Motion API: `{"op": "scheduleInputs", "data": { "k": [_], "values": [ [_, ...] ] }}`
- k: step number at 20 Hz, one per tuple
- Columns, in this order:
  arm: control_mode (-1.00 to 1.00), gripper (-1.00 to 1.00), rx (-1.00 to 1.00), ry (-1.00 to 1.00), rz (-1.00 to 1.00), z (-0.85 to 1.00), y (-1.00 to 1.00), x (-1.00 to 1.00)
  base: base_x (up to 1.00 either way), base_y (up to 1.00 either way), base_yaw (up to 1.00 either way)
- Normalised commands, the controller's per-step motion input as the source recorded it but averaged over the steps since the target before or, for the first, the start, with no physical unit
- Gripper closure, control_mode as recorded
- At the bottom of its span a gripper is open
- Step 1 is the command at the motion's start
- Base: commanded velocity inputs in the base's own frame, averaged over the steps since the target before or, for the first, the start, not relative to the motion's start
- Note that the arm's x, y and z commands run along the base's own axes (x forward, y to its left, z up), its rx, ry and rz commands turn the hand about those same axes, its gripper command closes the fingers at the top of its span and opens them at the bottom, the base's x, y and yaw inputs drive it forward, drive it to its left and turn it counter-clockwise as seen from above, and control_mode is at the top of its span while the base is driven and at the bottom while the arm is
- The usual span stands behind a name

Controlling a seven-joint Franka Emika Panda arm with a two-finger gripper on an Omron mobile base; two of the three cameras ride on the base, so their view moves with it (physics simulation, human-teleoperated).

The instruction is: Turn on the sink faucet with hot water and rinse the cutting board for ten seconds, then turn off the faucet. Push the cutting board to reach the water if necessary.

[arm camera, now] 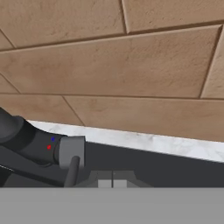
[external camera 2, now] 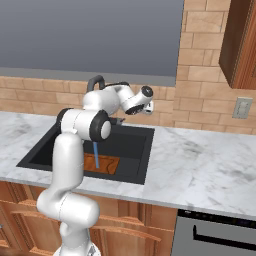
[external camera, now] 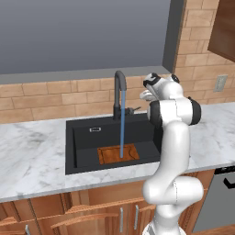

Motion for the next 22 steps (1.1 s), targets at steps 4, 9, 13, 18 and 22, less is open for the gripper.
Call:
{"op": "scheduleInputs", "data": {
  "k": [4, 9, 13, 18, 22],
  "values": [
    [-1.00, 1.00, 0.00, 0.00, 0.00, -0.19, 0.00, -0.01, 0.00, 0.00, 0.00],
    [-1.00, 1.00, 0.00, 0.00, 0.00, -0.20, 0.00, 0.00, 0.00, 0.00, 0.00],
    [-1.00, 1.00, 0.00, 0.00, 0.00, -0.11, 0.00, 0.00, 0.00, 0.00, 0.00],
    [-1.00, 1.00, 0.00, 0.00, 0.00, -0.03, 0.08, 0.00, 0.00, 0.00, 0.00],
    [-1.00, 1.00, 0.00, 0.00, 0.00, 0.00, 0.25, 0.00, 0.00, 0.00, 0.00]
  ]
}}
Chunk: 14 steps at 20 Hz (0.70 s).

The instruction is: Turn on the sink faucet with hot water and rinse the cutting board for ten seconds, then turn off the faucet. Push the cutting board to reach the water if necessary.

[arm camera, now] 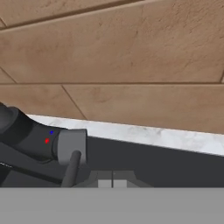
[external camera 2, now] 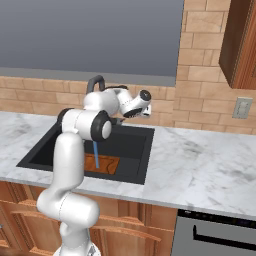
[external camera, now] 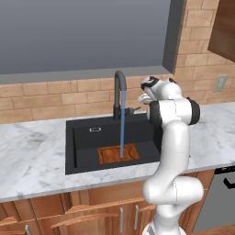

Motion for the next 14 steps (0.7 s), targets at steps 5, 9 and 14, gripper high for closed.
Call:
{"op": "scheduleInputs", "data": {
  "k": [5, 9, 14],
  "values": [
    [-1.00, 1.00, 0.00, 0.00, 0.00, 0.00, 0.27, 0.00, 0.00, 0.00, 0.00],
    [-1.00, 1.00, 0.00, 0.00, 0.00, 0.00, 0.18, 0.00, 0.00, 0.00, 0.00],
    [-1.00, 1.00, 0.00, 0.00, 0.00, 0.00, 0.07, 0.00, 0.00, 0.00, 0.00]
  ]
}}
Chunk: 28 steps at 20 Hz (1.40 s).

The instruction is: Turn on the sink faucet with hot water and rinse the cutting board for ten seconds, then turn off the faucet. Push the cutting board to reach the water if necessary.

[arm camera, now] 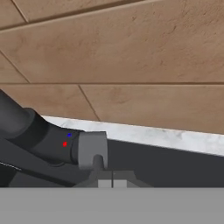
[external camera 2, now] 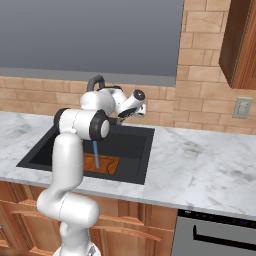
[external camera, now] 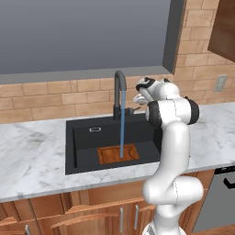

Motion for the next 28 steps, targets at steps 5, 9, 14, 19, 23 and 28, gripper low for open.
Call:
{"op": "scheduleInputs", "data": {
  "k": [5, 9, 14, 19, 23, 28],
  "values": [
    [-1.00, 1.00, 0.00, 0.00, 0.00, 0.00, -0.01, 0.00, 0.00, 0.00, 0.00],
    [-1.00, 1.00, 0.00, 0.00, 0.00, 0.00, -0.22, -0.04, 0.00, 0.00, 0.00],
    [-1.00, 1.00, 0.00, 0.00, 0.00, 0.00, -0.30, -0.03, 0.00, 0.00, 0.00],
    [-1.00, 1.00, 0.00, 0.00, 0.00, 0.00, -0.13, -0.05, 0.00, 0.00, 0.00],
    [-1.00, 1.00, 0.00, 0.00, 0.00, 0.00, 0.00, 0.00, 0.00, 0.00, 0.00],
    [-1.00, 1.00, 0.00, 0.00, 0.00, 0.00, 0.02, 0.00, 0.00, 0.00, 0.00]
  ]
}}
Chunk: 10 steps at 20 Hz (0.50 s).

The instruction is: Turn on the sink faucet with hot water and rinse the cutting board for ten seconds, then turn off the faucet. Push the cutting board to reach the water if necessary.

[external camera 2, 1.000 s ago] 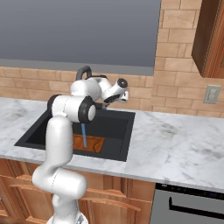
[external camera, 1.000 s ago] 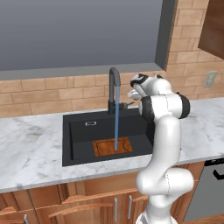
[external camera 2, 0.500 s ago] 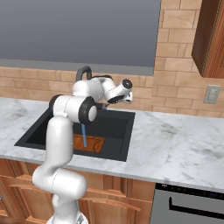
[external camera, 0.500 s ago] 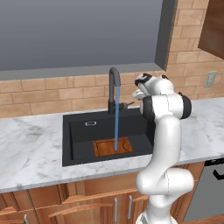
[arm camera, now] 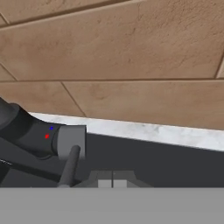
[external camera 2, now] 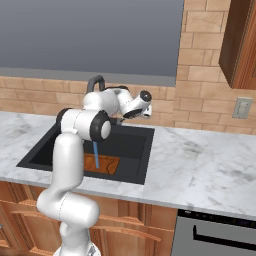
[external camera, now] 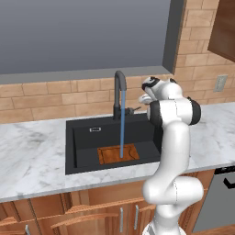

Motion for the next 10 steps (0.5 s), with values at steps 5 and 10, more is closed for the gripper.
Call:
{"op": "scheduleInputs", "data": {
  "k": [5, 10],
  "values": [
    [-1.00, 1.00, 0.00, 0.00, 0.00, -0.10, 0.00, 0.00, 0.00, 0.00, 0.00],
    [-1.00, 1.00, 0.00, 0.00, 0.00, -0.15, 0.00, 0.00, 0.00, 0.00, 0.00]
  ]
}}
